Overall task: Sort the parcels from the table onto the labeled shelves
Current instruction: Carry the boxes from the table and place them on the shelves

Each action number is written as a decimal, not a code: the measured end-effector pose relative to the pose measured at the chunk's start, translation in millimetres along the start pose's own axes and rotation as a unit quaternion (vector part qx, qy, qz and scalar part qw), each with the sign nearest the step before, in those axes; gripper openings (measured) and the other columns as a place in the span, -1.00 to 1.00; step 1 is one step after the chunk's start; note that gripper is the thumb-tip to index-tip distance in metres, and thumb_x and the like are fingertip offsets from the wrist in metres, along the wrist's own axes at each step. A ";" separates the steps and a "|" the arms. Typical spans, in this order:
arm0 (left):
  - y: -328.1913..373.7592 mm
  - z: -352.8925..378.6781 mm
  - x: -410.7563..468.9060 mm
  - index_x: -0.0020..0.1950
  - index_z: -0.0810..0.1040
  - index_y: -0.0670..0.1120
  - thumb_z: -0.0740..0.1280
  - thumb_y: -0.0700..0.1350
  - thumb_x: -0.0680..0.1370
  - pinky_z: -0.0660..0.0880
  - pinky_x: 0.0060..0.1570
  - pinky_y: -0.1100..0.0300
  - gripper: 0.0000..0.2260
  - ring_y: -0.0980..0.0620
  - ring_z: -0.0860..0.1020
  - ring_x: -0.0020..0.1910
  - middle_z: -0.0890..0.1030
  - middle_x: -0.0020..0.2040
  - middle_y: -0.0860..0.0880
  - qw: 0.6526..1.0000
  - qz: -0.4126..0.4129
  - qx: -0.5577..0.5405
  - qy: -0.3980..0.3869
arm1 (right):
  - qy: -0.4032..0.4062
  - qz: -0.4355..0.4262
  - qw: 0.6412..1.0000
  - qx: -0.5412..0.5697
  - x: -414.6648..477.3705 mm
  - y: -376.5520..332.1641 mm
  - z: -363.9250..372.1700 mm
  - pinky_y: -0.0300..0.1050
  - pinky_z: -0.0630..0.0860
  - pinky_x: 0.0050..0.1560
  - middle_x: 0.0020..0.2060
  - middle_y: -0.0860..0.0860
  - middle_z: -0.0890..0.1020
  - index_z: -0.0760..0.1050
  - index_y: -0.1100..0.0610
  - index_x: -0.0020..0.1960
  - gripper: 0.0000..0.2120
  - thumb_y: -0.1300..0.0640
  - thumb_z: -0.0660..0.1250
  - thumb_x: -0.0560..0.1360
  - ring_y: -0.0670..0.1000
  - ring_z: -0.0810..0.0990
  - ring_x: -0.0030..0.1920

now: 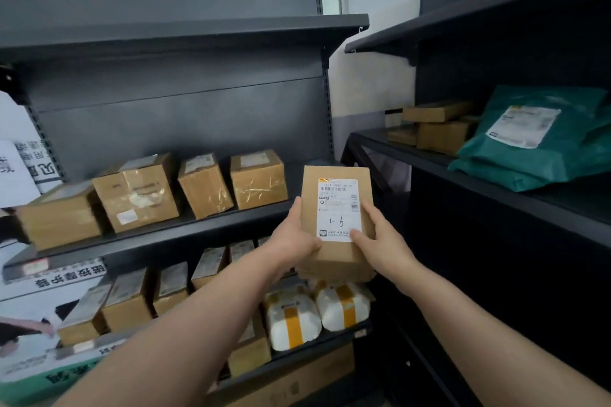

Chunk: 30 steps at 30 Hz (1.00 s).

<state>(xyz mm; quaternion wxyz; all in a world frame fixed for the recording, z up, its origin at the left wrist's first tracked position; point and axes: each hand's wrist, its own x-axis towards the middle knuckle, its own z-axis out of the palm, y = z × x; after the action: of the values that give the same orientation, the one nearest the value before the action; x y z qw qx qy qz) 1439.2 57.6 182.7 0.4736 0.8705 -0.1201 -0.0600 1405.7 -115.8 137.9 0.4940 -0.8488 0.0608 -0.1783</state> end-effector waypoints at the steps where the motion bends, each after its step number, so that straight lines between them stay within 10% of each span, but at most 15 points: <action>1: 2.5 -3.0 16.8 0.52 0.08 0.14 0.35 -0.26 0.52 0.45 0.04 0.11 -0.29 0.14 0.45 -0.03 0.42 -0.04 0.24 1.000 0.005 -0.003 -0.001 | 0.007 -0.003 1.000 -0.003 19.3 -0.2 1.0 -0.01 0.39 0.27 0.42 -0.08 0.36 0.11 -0.21 0.50 -0.40 0.01 0.28 0.54 -0.01 0.39 0.33; 7: 13.9 -9.4 93.5 0.48 0.14 0.11 0.35 -0.29 0.52 0.49 -0.08 0.17 -0.34 0.07 0.48 0.08 0.48 0.01 0.18 0.999 0.016 -0.026 0.019 | 0.041 -0.023 0.999 -0.015 108.2 3.1 15.4 -0.15 0.39 -0.08 0.34 -0.09 0.42 0.22 -0.21 0.44 -0.52 0.00 0.24 0.56 -0.10 0.41 0.13; 12: 23.8 -12.6 156.8 0.44 0.30 0.09 0.33 -0.26 0.52 0.52 0.17 0.05 -0.45 0.03 0.53 0.14 0.55 0.26 0.04 0.994 0.017 -0.048 0.097 | 0.036 -0.045 0.998 -0.005 186.0 6.9 20.5 -0.12 0.38 0.11 0.34 -0.03 0.42 0.38 -0.12 0.36 -0.61 -0.05 0.27 0.54 -0.01 0.42 0.27; 17: 22.2 -6.5 201.4 0.43 0.38 0.02 0.30 -0.18 0.57 0.53 0.01 0.20 -0.57 0.06 0.55 0.06 0.56 0.15 0.04 0.993 -0.003 0.031 0.115 | -0.004 -0.091 0.995 -0.046 241.9 13.2 23.4 -0.17 0.28 0.19 0.40 -0.02 0.36 0.52 -0.08 0.25 -0.72 -0.06 0.25 0.56 -0.01 0.35 0.37; 21: 19.8 -7.7 216.9 0.49 0.30 0.07 0.26 -0.25 0.56 0.39 -0.16 0.36 -0.48 0.01 0.52 0.15 0.51 0.28 -0.03 0.973 0.026 0.188 0.130 | -0.014 -0.112 0.990 -0.081 261.3 20.1 26.3 -0.14 0.32 0.14 0.42 -0.08 0.31 0.50 -0.09 0.26 -0.71 -0.09 0.21 0.58 -0.01 0.37 0.35; 30: 4.7 -10.4 206.0 0.55 0.11 0.17 0.29 -0.17 0.58 0.46 0.13 0.20 -0.38 0.02 0.48 0.26 0.44 0.36 -0.01 0.964 0.060 0.217 0.139 | -0.037 -0.136 0.986 -0.091 259.3 15.5 17.7 0.01 0.29 0.30 0.48 -0.05 0.23 0.38 -0.08 0.39 -0.61 -0.08 0.22 0.57 0.03 0.26 0.42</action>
<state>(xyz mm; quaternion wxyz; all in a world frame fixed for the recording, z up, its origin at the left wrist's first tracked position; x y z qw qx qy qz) 1639.4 8.8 194.2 0.2883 0.9433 -0.1150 0.1173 1654.2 -181.6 179.5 0.3876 -0.8967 -0.0578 -0.2057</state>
